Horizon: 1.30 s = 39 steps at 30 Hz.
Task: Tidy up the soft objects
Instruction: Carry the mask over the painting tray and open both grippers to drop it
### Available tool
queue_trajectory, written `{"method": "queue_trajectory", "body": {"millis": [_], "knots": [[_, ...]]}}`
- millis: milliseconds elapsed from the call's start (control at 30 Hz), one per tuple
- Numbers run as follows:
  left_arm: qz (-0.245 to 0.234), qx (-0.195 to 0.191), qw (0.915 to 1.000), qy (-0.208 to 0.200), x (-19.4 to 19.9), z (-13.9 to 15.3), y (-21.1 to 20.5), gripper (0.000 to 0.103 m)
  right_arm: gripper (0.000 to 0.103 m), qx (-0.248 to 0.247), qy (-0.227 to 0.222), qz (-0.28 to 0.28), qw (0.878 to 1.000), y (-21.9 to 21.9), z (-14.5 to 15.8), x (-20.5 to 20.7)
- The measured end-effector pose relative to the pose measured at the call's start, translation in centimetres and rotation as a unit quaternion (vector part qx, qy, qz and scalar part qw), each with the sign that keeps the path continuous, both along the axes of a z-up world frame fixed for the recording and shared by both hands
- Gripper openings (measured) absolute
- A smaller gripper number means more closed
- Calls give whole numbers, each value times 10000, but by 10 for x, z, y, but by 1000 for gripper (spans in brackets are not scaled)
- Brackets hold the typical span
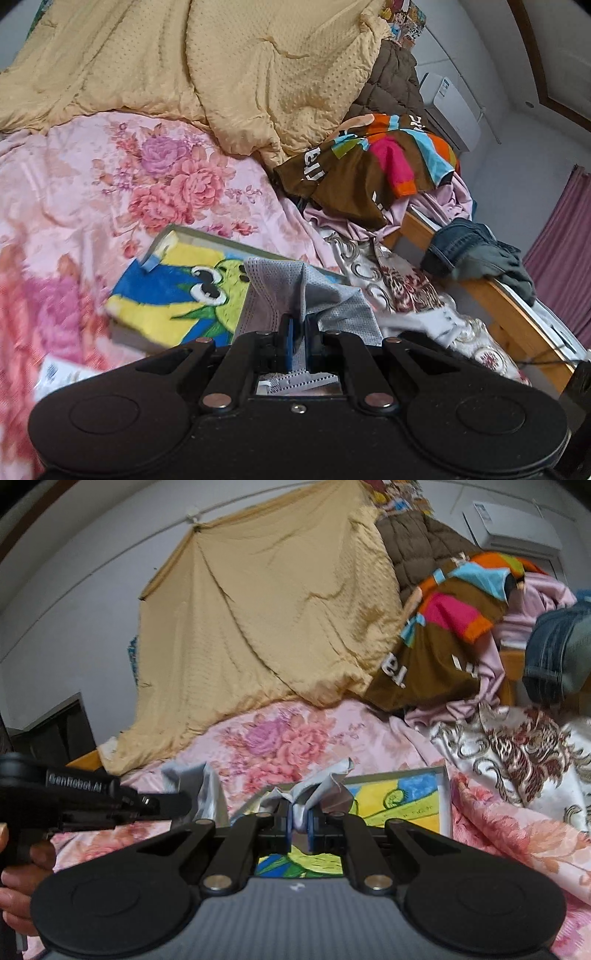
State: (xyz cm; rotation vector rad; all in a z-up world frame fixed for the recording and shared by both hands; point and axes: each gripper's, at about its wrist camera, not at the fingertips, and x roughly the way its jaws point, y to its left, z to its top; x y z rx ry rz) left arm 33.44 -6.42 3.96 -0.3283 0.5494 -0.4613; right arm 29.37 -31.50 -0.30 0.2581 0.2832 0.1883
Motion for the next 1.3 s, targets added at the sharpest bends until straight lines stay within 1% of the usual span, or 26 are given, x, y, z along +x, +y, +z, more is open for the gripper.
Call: {"method": "queue_trajectory", "body": {"millis": [133, 200, 300, 400, 600, 700, 867, 900, 967, 1033, 1067, 1133, 1167, 1233, 1267, 1300], "knots": [[2, -36, 10000, 21, 36, -8, -21, 5, 9, 142, 295, -152, 9994, -14, -15, 23], [8, -46, 10000, 48, 52, -14, -33, 5, 9, 290, 501, -203, 9981, -21, -22, 34], [-45, -30, 9999, 152, 75, -25, -50, 5, 9, 344, 736, -267, 9963, -28, -31, 44], [-59, 78, 9993, 358, 92, -41, -68, 5, 9, 414, 952, -363, 9939, -35, -38, 48], [-4, 365, 9958, 843, 109, -70, -85, 6, 10, 504, 1316, -566, 9884, -44, -45, 54], [84, 519, 9922, 1130, 113, -82, -88, 8, 13, 440, 1482, -668, 9857, -46, -46, 56], [131, 714, 9901, 1202, 113, -88, -92, 12, 19, 437, 1634, -873, 9817, -52, -48, 56], [140, 744, 9899, 1197, 113, -88, -94, 12, 20, 447, 1649, -900, 9812, -53, -48, 56], [147, 786, 9899, 1174, 112, -87, -99, 14, 28, 400, 1653, -949, 9808, -55, -47, 56], [139, 829, 9899, 1145, 113, -85, -104, 17, 39, 320, 1681, -981, 9804, -56, -47, 56], [126, 857, 9899, 1123, 113, -85, -107, 17, 41, 295, 1699, -984, 9801, -57, -48, 56], [119, 931, 9896, 1092, 112, -85, -111, 18, 54, 250, 1713, -992, 9799, -58, -49, 56], [123, 959, 9894, 1082, 111, -84, -113, 18, 56, 218, 1725, -1003, 9796, -58, -49, 56], [141, 1001, 9889, 1087, 110, -84, -114, 26, 64, 171, 1757, -1009, 9791, -57, -49, 56], [166, 1007, 9888, 1088, 109, -84, -113, 28, 67, 153, 1754, -996, 9793, -57, -48, 55], [193, 1009, 9887, 1091, 107, -84, -112, 33, 72, 123, 1736, -986, 9798, -57, -47, 54]]}}
